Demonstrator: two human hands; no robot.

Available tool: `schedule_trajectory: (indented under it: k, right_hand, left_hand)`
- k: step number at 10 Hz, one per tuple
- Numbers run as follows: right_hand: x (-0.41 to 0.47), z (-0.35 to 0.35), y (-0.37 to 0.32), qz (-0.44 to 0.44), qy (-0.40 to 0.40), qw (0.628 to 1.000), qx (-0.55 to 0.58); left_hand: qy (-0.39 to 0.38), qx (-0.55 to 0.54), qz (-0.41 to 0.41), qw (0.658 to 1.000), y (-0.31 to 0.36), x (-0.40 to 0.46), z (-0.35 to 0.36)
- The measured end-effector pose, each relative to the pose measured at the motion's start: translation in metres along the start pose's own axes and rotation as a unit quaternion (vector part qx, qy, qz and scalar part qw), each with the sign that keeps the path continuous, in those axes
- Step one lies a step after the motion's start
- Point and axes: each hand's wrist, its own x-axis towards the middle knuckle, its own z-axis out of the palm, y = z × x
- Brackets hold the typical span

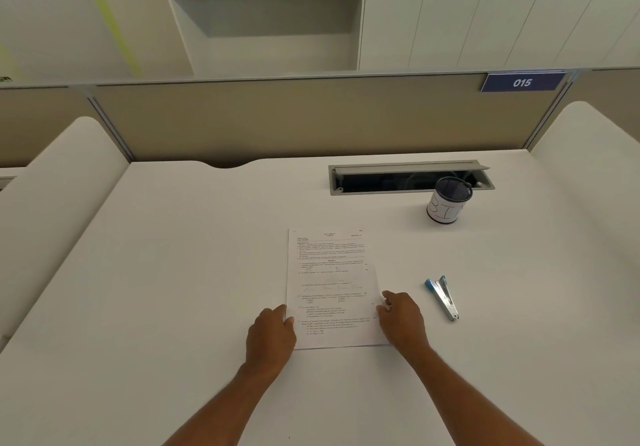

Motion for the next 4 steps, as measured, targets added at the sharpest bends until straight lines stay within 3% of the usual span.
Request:
schedule_trajectory:
  k: [2, 4]
  right_hand:
    - [-0.0116, 0.0136, 0.0095, -0.105, -0.011, 0.987, -0.122]
    - [-0.0062, 0.0136, 0.0099, -0.117, -0.003, 0.985, -0.128]
  left_hand:
    - [0.019, 0.035, 0.106, 0.994, 0.0003, -0.0129, 0.0078]
    - [0.037, 0.075, 0.15, 0.985, 0.0007, -0.0099, 0.0092]
